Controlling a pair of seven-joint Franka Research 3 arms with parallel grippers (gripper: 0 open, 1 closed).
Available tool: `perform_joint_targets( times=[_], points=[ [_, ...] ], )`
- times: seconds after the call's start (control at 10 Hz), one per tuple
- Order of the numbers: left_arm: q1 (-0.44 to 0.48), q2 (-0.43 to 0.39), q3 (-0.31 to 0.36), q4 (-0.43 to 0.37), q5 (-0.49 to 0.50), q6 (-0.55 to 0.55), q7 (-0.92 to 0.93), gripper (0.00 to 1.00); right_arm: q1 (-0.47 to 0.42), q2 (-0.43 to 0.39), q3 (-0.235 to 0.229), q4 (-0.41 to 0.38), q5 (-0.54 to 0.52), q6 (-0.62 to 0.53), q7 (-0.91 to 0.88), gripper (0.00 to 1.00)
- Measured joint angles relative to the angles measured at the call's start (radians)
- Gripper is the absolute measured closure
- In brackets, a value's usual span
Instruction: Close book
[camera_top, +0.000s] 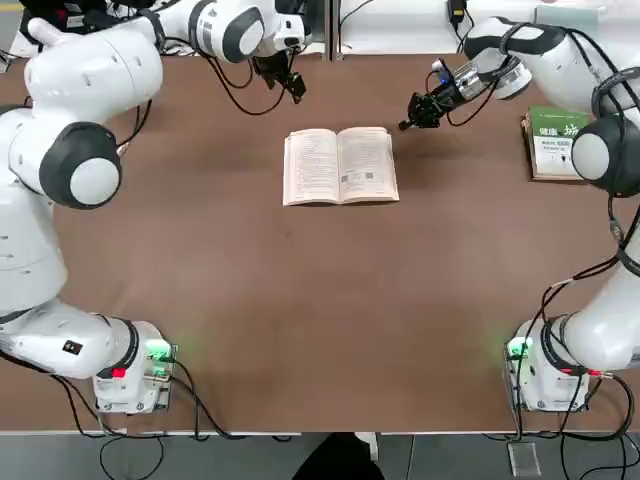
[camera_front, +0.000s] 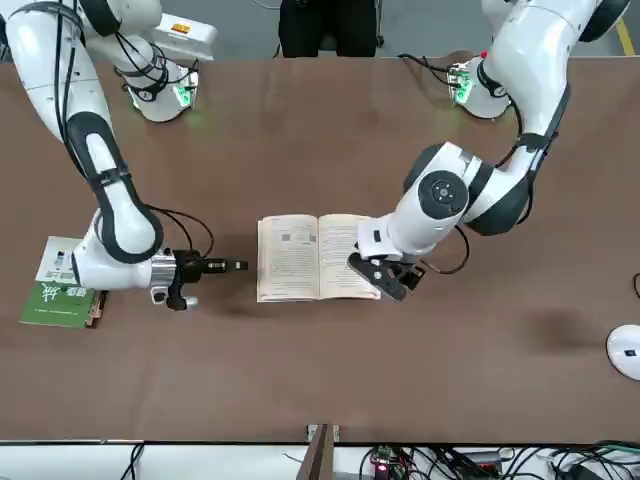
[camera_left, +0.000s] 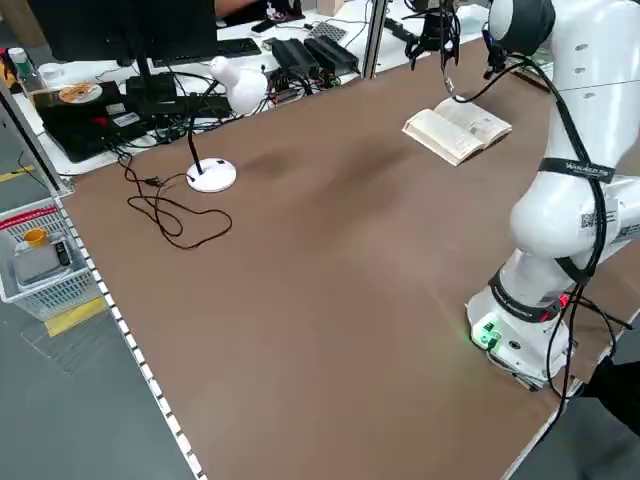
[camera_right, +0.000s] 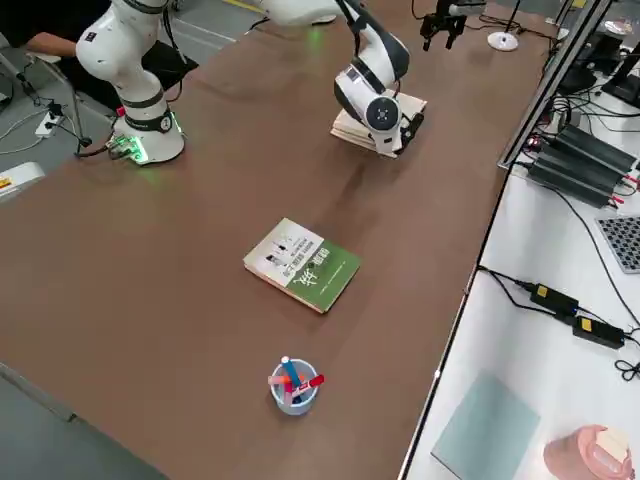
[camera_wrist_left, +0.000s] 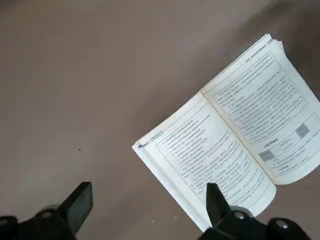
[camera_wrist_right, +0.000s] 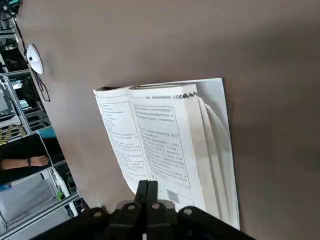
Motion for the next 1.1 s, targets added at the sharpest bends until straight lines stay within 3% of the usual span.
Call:
perform_joint_targets(
  times=[0.5,1.1],
  points=[
    [-0.008,0.027,0.0,0.001,0.0,0.02,0.0,0.0,0.045,0.032,0.001,-0.036,0.042,0.103,-0.119,0.99],
    [-0.02,0.053,-0.001,0.003,0.0,0.035,0.0,0.0,0.057,0.038,0.002,-0.052,0.066,0.142,-0.163,0.99]
  ],
)
